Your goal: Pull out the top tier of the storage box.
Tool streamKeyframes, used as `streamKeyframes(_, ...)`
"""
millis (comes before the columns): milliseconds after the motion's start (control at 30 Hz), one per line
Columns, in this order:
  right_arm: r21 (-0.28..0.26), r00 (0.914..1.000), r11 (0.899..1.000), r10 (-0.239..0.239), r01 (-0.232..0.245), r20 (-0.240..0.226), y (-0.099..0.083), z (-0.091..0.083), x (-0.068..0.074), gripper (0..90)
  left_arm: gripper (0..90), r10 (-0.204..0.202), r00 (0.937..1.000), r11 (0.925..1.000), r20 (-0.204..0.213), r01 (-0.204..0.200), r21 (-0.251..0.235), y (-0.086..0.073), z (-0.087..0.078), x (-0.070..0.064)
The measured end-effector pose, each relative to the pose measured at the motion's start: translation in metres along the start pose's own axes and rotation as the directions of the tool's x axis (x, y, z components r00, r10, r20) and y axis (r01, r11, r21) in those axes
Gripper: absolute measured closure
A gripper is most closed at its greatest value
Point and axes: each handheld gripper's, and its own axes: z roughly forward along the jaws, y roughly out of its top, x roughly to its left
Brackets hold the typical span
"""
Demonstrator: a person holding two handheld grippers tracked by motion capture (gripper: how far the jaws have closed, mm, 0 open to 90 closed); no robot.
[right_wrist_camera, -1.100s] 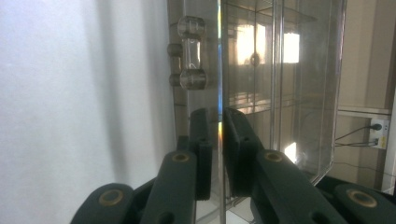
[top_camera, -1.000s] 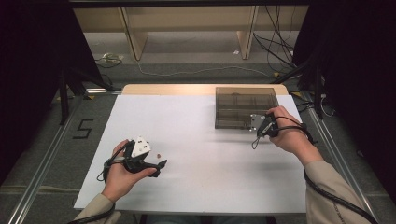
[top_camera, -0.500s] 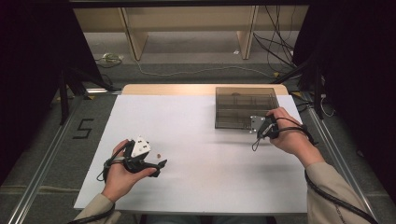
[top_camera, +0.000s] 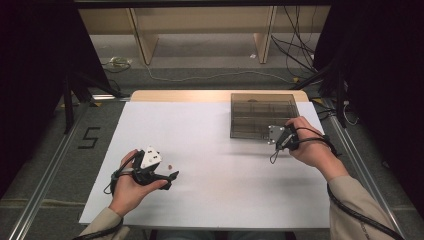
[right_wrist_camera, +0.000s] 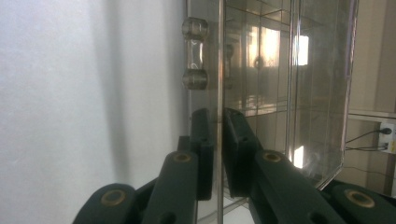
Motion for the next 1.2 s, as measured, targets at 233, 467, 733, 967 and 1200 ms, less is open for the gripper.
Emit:
streamKeyframes(233, 0.006, 0.9999, 1.0, 0.007, -0.007, -0.011, 0.0002, -0.0017, 0.0012, 84.2, 7.5, -0.003, 1.0, 1.0, -0.001, 0.003, -0.004, 0.0001, -0.0001, -0.0002)
streamKeyframes(467, -0.001, 0.9999, 1.0, 0.001, -0.001, -0.013, 0.0002, -0.0027, 0.0019, 84.3, 7.6, -0.003, 1.0, 1.0, -0.001, 0.003, -0.004, 0.0001, 0.0, -0.0001)
streamKeyframes(733, -0.007, 0.9998, 1.0, -0.007, 0.007, -0.02, -0.0008, -0.0039, 0.0029, 84.5, 7.5, -0.001, 1.0, 1.0, -0.002, 0.001, -0.002, 0.0002, -0.0004, 0.0)
streamKeyframes(967, -0.007, 0.9996, 1.0, -0.016, 0.016, -0.025, -0.0025, -0.0056, 0.0043, 84.5, 7.6, -0.003, 1.0, 1.0, -0.001, 0.003, -0.003, 0.0001, -0.0003, 0.0001)
streamKeyframes(1200, -0.01, 0.9996, 1.0, -0.019, 0.019, -0.022, -0.0035, -0.0072, 0.007, 84.6, 7.6, -0.003, 1.0, 1.0, -0.002, 0.003, -0.004, 0.0001, 0.0, -0.0002)
